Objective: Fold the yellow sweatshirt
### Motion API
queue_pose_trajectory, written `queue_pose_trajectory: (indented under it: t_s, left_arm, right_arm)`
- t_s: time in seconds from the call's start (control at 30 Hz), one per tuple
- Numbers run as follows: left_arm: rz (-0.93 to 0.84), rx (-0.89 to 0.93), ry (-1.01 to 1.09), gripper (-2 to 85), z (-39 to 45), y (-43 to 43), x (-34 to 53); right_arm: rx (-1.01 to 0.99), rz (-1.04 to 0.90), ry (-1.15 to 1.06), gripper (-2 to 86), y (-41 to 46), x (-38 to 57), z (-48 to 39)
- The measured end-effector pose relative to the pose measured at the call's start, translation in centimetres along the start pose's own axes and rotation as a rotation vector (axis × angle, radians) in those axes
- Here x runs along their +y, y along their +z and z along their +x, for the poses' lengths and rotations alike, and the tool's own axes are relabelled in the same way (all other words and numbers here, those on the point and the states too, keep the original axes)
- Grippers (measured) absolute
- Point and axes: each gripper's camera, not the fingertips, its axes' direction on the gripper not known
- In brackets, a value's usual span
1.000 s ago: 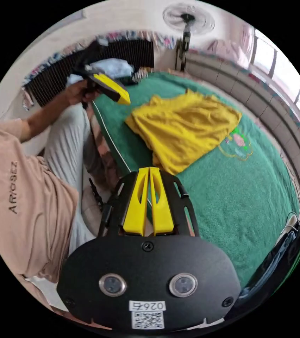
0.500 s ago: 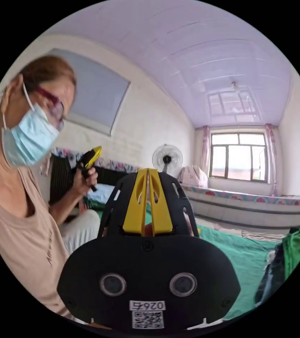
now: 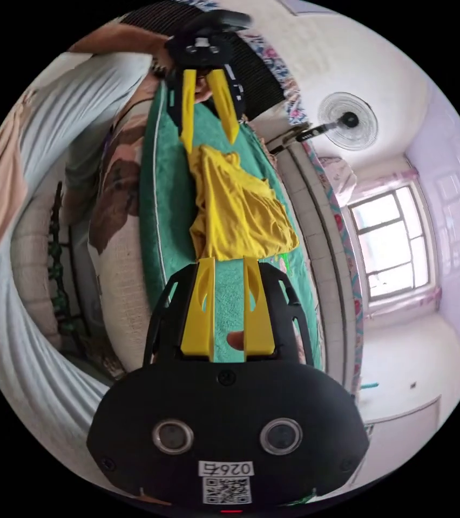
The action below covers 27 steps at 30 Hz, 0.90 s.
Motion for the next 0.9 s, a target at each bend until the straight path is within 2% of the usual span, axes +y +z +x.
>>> queue_pose_trajectory:
  t_s: [0.2, 0.33, 0.57, 0.7, 0.9]
  left_arm:
    - [-0.175, -0.055, 0.039, 12.7, -2.5, 5.7, -2.0]
    - [-0.239, -0.114, 0.010, 12.3, -3.5, 6.8, -3.9]
    - [-0.313, -0.146, 0.035, 9.2, -3.0, 8.9, -6.5]
    - [-0.306, -0.077, -0.037, 8.2, -4.9, 10.5, -6.4]
    - [-0.307, -0.033, -0.090, 5.5, -6.6, 13.4, -5.2]
  right_arm:
    - [-0.029, -0.100, -0.206, 6.8, 3.9, -6.3, 1.2]
    - [-0.001, -0.068, -0.304, 7.4, 4.4, -9.4, 2.2]
    - [0.006, -0.043, -0.359, 7.5, 5.9, -12.0, 3.9]
    - [0.025, -0.032, -0.358, 6.5, 7.8, -12.7, 4.5]
    - [0.064, -0.015, -0.301, -1.0, 12.4, -12.2, 4.1]
